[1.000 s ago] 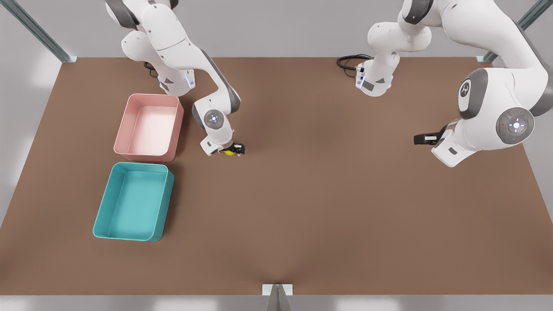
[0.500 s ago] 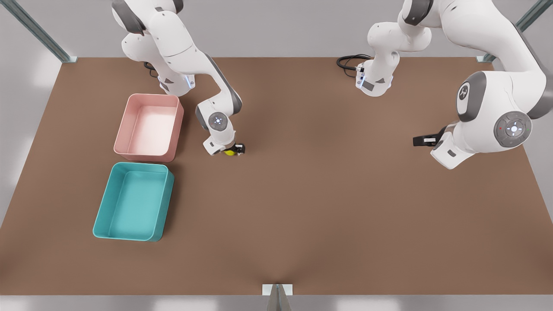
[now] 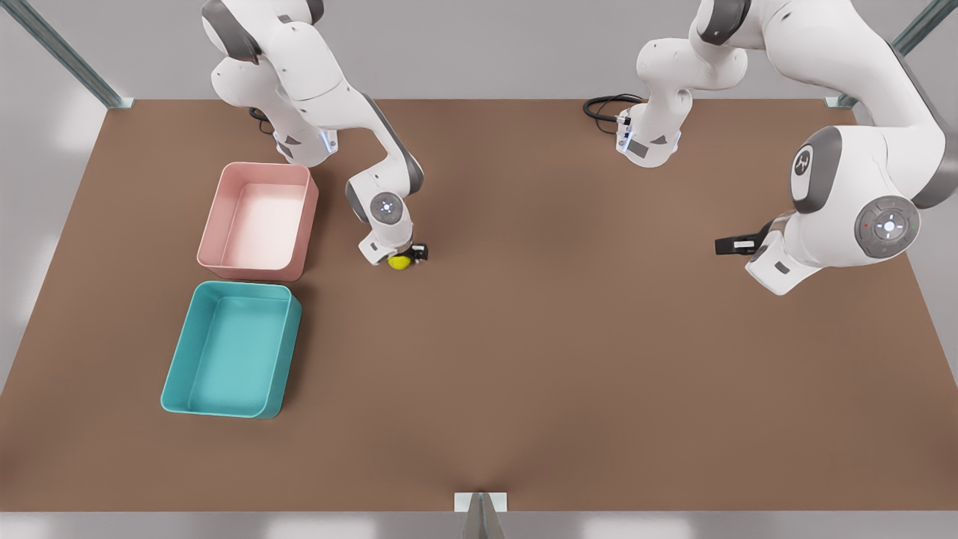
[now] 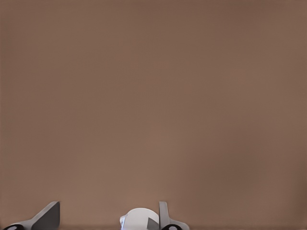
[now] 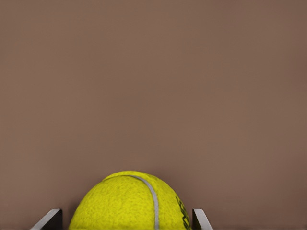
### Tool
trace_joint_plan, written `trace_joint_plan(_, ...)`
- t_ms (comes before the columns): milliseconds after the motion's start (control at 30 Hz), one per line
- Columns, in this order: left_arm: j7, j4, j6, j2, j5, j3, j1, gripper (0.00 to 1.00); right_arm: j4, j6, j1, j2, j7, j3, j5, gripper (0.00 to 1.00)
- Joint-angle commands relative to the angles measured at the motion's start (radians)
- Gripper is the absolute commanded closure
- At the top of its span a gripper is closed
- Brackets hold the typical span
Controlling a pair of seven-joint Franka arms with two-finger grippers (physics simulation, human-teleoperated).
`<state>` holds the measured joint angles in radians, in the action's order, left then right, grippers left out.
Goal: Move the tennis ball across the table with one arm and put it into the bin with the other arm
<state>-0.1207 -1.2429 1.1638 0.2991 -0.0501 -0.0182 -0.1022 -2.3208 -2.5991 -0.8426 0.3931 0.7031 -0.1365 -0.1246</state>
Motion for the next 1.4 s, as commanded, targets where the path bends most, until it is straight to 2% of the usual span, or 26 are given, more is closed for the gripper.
trace_joint_plan(0, -0.007, 0.000, 0.001, 0.000, 0.000, 0.000, 0.001, 0.00, 0.000, -0.006, 0.000, 0.000, -0.005, 0.000, -0.001, 0.00)
trace_joint_plan(167, -0.007, 0.000, 0.001, 0.000, 0.000, 0.000, 0.001, 0.00, -0.002, -0.007, 0.005, 0.001, -0.005, 0.000, -0.001, 0.01)
trace_joint_plan(333, -0.007, 0.000, -0.001, 0.000, 0.000, 0.000, 0.001, 0.00, -0.002, -0.007, 0.002, 0.006, -0.007, 0.000, 0.000, 0.24)
trace_joint_plan(533, -0.007, 0.000, 0.002, 0.000, 0.000, 0.000, 0.001, 0.00, 0.001, -0.001, 0.013, -0.013, -0.019, -0.002, -0.001, 0.27)
trace_joint_plan(633, -0.007, 0.000, 0.004, 0.002, 0.000, 0.000, 0.001, 0.00, 0.006, 0.007, 0.034, -0.072, -0.046, -0.011, 0.000, 0.27)
trace_joint_plan(667, -0.007, 0.000, 0.004, 0.002, 0.000, 0.000, 0.001, 0.00, 0.011, 0.010, 0.059, -0.089, -0.095, -0.012, 0.008, 0.27)
trace_joint_plan(800, -0.007, 0.000, 0.001, 0.002, 0.000, 0.000, 0.001, 0.00, 0.119, 0.050, 0.322, -0.129, -0.549, -0.017, 0.011, 0.27)
trace_joint_plan(900, -0.007, 0.000, 0.002, 0.002, 0.000, 0.000, 0.001, 0.00, 0.233, 0.206, 0.488, -0.148, -0.813, -0.023, 0.023, 0.27)
trace_joint_plan(1000, -0.007, 0.000, 0.004, 0.006, 0.001, 0.001, -0.001, 0.00, 0.259, 0.221, 0.553, -0.146, -1.020, -0.127, 0.079, 0.27)
trace_joint_plan(1067, -0.007, 0.000, 0.004, 0.008, 0.001, 0.000, -0.001, 0.00, 0.383, 0.332, 0.657, -0.071, -1.159, -0.135, 0.080, 0.27)
trace_joint_plan(1133, -0.007, 0.000, 0.004, 0.008, 0.001, 0.000, -0.001, 0.00, 0.416, 0.350, 0.698, -0.020, -1.182, -0.134, 0.075, 0.26)
trace_joint_plan(1167, -0.007, 0.000, 0.004, 0.008, 0.001, 0.000, -0.001, 0.00, 0.422, 0.350, 0.698, 0.000, -1.171, -0.134, 0.069, 0.00)
trace_joint_plan(1300, -0.007, 0.000, 0.002, 0.008, 0.001, 0.000, -0.001, 0.00, 0.458, 0.355, 0.688, 0.021, -1.091, -0.124, 0.051, 0.00)
trace_joint_plan(1367, -0.007, 0.000, -0.001, 0.008, 0.001, 0.000, -0.001, 0.00, 0.630, 0.519, 0.645, 0.065, -0.959, -0.123, 0.017, 0.00)
